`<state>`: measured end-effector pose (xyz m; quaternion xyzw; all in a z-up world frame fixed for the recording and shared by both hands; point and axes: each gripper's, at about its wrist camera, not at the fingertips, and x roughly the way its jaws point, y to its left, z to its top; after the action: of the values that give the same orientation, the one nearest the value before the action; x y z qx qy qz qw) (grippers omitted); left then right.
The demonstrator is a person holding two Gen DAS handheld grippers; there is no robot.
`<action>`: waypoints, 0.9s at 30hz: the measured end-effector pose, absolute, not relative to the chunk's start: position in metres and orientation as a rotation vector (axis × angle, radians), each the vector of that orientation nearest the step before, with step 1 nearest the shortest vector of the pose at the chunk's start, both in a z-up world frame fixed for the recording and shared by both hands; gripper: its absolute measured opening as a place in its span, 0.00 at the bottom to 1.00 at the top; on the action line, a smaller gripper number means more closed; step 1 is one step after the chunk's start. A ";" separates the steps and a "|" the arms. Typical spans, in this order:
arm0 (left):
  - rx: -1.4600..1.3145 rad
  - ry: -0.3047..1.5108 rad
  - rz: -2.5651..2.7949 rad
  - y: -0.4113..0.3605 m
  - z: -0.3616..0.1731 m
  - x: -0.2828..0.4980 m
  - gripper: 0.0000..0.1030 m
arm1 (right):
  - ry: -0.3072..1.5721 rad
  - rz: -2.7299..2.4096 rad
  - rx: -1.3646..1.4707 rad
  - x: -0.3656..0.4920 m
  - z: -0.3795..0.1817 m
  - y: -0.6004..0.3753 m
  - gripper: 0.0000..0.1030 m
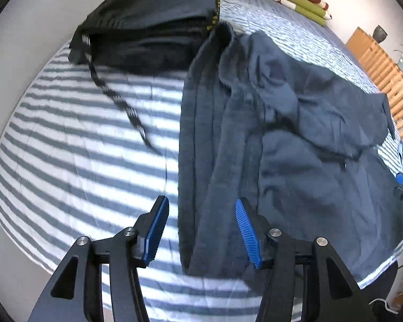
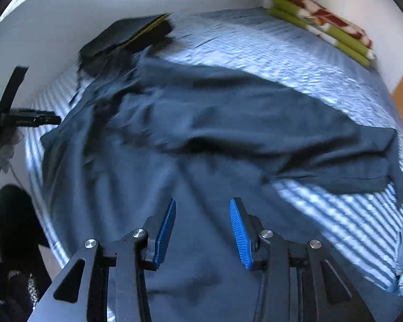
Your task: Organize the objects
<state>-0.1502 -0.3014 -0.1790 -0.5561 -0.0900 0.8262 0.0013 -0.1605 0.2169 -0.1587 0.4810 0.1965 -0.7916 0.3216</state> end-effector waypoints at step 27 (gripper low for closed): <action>-1.595 -0.160 2.757 -0.290 -0.131 -0.132 0.45 | 0.495 -2.060 1.408 -0.128 -0.185 0.218 0.37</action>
<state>-0.1317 -0.2897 -0.1306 -0.5000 -0.0502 0.8643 -0.0238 -0.1284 0.2175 -0.1847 0.5288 0.1858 -0.7740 0.2945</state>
